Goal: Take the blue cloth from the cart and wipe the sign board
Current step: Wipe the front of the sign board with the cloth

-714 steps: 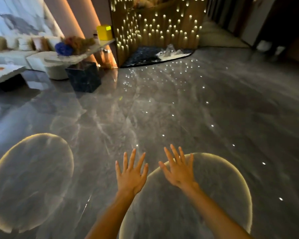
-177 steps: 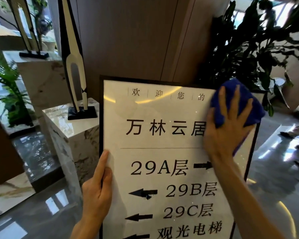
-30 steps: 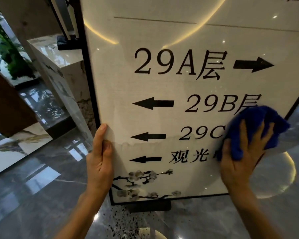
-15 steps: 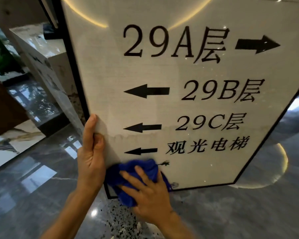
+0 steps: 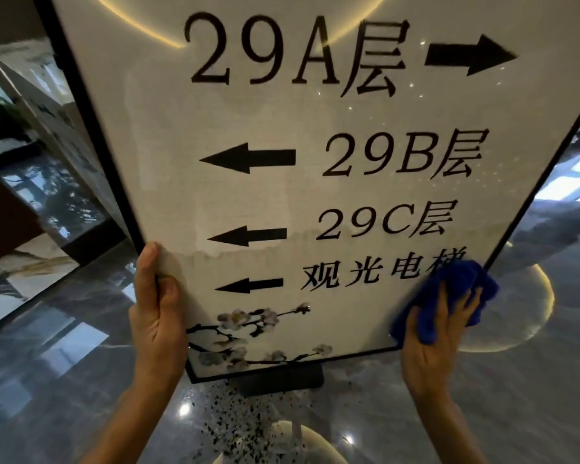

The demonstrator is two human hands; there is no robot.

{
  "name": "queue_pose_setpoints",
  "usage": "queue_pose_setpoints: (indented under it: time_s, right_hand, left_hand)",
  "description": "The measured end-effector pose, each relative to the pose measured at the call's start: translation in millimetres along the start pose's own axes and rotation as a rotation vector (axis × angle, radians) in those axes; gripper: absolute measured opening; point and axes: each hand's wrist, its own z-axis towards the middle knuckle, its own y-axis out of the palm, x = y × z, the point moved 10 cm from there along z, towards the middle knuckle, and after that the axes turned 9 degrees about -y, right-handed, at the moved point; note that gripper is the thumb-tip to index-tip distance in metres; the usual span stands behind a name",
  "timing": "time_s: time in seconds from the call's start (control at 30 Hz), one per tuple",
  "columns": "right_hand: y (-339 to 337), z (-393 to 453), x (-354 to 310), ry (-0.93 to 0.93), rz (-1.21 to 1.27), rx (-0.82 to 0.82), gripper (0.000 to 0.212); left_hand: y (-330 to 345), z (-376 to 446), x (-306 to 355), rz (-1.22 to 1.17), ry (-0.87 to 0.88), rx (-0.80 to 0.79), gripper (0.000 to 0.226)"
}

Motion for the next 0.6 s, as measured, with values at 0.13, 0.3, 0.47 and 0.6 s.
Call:
queue_pose_setpoints:
  time_s: [0.13, 0.3, 0.47, 0.6]
  right_hand:
    - [40, -27, -22, 0.196, 0.143, 0.116, 0.062]
    - [107, -105, -96, 0.002, 0.085, 0.019, 0.071]
    - [168, -170, -163, -0.327, -0.173, -0.315, 0.087]
    - [180, -197, -179, -0.556, -0.251, -0.542, 0.078]
  left_hand:
    - [-1, -2, -2, -0.025, 0.027, 0.026, 0.065]
    - [1, -2, -3, -0.075, 0.050, -0.004, 0.058]
    - [0, -1, 0, -0.068, 0.041, -0.042, 0.065]
    - [4, 1, -2, -0.076, -0.079, -0.089, 0.061]
